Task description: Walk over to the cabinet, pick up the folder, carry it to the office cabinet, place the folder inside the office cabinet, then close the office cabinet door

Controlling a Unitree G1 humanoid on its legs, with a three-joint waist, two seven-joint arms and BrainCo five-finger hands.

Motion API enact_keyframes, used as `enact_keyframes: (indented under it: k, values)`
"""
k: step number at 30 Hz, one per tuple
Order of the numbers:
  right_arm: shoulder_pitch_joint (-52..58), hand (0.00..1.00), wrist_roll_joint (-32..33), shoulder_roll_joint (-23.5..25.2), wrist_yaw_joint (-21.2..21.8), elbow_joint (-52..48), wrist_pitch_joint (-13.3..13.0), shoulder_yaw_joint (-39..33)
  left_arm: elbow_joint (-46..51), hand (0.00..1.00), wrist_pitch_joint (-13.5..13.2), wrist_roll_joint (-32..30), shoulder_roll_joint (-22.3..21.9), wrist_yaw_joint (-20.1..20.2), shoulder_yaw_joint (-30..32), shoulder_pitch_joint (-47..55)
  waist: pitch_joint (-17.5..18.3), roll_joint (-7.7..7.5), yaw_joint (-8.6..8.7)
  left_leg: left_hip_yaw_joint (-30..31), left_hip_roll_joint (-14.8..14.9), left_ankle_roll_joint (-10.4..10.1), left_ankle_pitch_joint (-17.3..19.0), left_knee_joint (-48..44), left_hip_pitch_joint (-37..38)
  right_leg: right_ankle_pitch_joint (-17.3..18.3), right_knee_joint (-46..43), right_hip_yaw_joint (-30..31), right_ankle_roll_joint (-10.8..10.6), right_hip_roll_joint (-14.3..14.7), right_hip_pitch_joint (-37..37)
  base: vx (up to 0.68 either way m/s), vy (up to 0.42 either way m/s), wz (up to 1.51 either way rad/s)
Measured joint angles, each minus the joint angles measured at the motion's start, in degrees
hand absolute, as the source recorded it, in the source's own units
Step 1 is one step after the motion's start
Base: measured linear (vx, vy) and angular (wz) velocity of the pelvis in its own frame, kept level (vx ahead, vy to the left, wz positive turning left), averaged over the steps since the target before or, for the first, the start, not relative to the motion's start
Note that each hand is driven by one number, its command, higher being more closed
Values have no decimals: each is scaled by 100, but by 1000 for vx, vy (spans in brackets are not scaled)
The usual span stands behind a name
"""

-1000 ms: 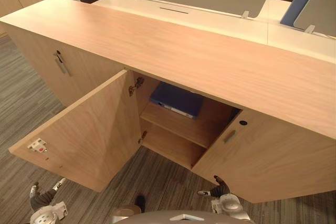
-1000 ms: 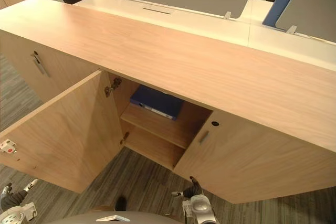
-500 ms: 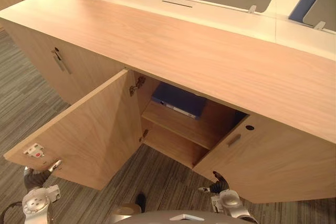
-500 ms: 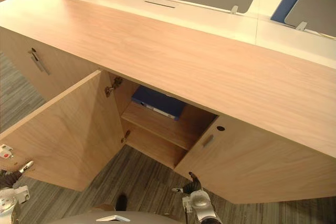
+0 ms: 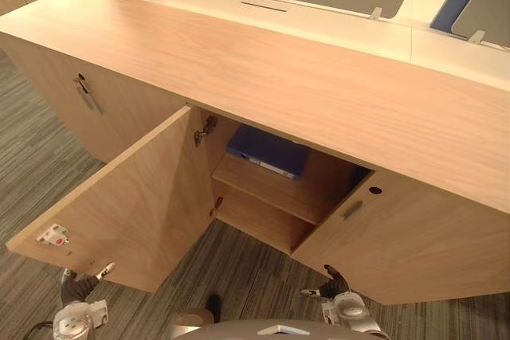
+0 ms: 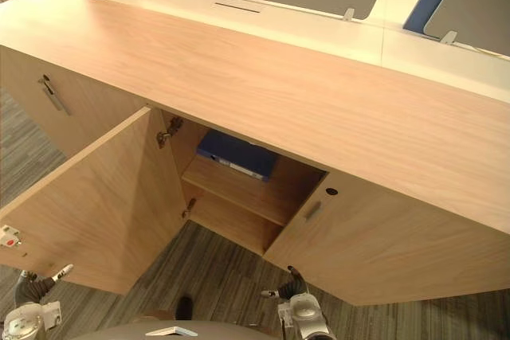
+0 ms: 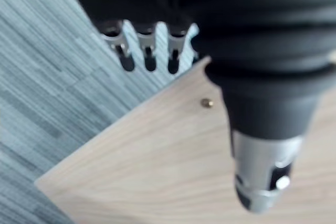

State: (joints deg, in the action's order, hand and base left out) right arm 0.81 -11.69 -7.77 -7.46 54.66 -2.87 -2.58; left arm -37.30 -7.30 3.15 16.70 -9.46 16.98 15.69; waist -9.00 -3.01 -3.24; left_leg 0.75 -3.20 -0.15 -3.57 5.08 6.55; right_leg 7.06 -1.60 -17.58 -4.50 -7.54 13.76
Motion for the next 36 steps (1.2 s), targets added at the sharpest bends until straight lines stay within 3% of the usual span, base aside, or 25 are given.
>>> enact_keyframes:
  k: [7,13,19,27,36]
  values:
    - [-40,0,-18,5,107,0,34,2,-194,0,38,-5,-15,181,-407,190,2,12,16,-201,-4,1,12,0,54,-72,34,183,-27,-21,-44,-37,3,-13]
    - [32,0,-116,10,107,-24,35,-34,-165,0,62,-3,-176,252,-737,316,14,120,28,-297,1,4,16,0,14,-85,41,341,-19,-35,-157,-70,13,-9]
    - [179,0,-174,23,105,-206,44,-48,-163,0,197,-2,-356,282,-1225,519,35,274,55,-635,32,10,14,-1,-64,-120,22,779,-73,-13,-381,-27,23,-19]
    - [126,0,-216,32,95,-274,61,-35,-150,0,379,-115,-385,550,-2280,686,68,319,147,-1202,88,61,51,-4,-167,-325,6,1413,-61,23,-796,-18,35,-40]
    - [196,0,-216,56,76,-426,87,34,-155,0,396,-131,-240,587,-2538,744,100,364,189,-1839,225,92,74,-7,-274,-422,-126,2091,24,194,-1316,-62,-1,-38]
